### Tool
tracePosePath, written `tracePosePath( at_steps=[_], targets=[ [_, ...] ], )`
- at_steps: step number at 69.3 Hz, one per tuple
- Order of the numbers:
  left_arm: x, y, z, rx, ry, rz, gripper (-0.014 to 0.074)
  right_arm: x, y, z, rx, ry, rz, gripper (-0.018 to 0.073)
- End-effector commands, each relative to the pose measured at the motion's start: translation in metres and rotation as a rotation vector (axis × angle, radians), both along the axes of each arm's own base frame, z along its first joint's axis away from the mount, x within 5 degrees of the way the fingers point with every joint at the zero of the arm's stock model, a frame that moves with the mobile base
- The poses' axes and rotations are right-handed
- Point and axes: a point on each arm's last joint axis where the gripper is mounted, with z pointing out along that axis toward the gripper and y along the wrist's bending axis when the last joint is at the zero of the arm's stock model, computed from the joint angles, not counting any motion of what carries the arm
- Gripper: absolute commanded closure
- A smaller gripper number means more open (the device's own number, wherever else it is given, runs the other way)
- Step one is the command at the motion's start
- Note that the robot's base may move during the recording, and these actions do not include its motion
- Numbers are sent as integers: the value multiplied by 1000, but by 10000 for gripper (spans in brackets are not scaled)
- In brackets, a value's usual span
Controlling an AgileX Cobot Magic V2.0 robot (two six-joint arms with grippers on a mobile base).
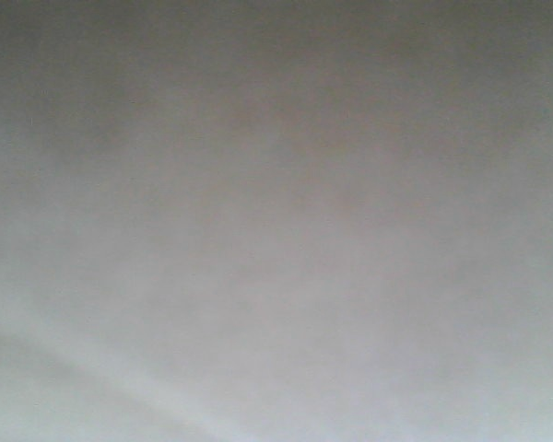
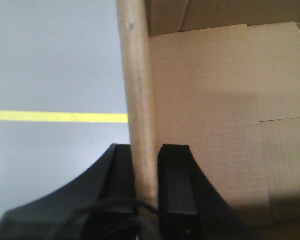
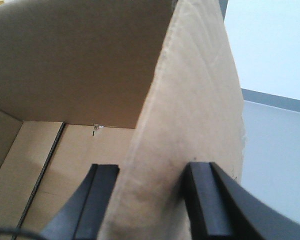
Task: Grab box from left shelf to table start
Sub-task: 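Hold the box raised in both grippers while the base drives to the table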
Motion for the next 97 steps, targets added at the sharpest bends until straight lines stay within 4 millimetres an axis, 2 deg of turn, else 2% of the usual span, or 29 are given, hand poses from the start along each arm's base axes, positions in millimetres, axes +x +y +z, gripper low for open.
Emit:
tracePosePath(
  at_steps=[1, 97],
  targets=[
    [1, 3, -4, 86, 42, -5, 697, -3, -1, 16, 14, -117, -6, 502],
    [1, 3, -4, 87, 41, -4, 697, -3, -1, 15, 14, -116, -6, 502]
  ],
)
